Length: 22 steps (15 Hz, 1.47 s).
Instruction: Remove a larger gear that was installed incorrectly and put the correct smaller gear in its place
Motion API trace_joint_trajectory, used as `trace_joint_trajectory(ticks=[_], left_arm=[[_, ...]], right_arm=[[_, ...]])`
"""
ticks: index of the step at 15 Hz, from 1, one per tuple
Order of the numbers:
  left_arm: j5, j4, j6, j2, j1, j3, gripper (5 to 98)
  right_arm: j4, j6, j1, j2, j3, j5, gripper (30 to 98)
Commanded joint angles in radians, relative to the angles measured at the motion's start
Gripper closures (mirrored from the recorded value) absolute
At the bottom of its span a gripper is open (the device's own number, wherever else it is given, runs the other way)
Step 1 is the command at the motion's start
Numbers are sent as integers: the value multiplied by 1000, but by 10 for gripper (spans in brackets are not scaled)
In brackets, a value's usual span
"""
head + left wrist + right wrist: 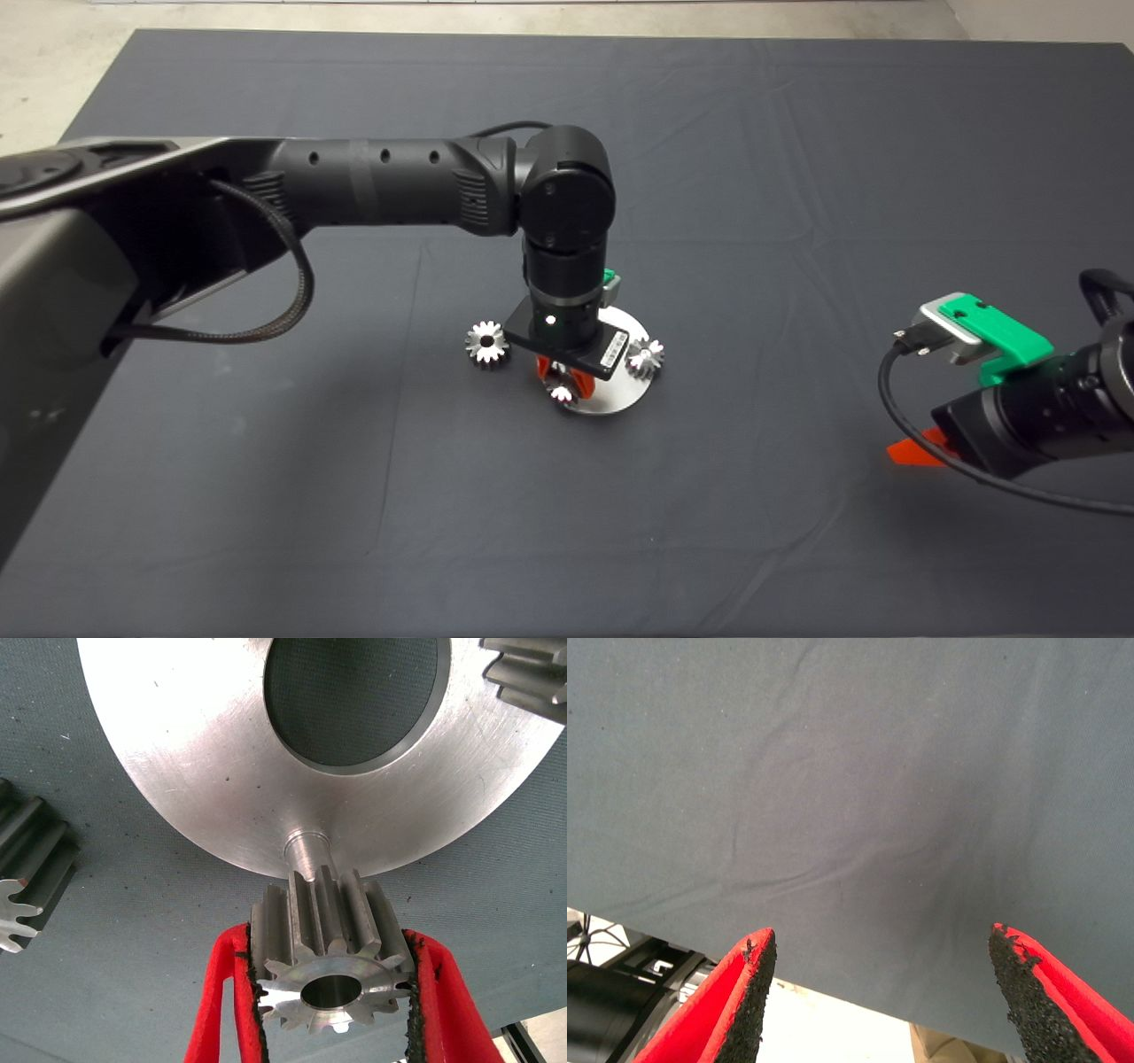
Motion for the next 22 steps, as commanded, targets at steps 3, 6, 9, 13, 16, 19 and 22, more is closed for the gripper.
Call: trace_joint_trajectory(ticks=[3, 6, 9, 13, 16, 19, 22], left_arm=[[80, 37, 48, 25, -9, -113, 813], [77, 37, 53, 35, -5, -118, 813], [77, 35, 50, 35, -6, -112, 814], [76, 38, 30, 33, -3, -106, 814], [76, 90, -41, 10, 1, -58, 814], [69, 164, -207, -47, -2, 34, 814], [69, 182, -257, -70, -5, 52, 815]], right_arm=[[2, 8, 11, -3, 7, -71, 649], [1, 8, 11, -4, 6, -71, 649], [0, 8, 12, 0, 4, -72, 649], [0, 8, 11, -4, 0, -72, 649], [0, 8, 11, -3, -2, -72, 649], [0, 8, 11, 0, -6, -72, 649], [0, 6, 11, 5, -8, -72, 649]])
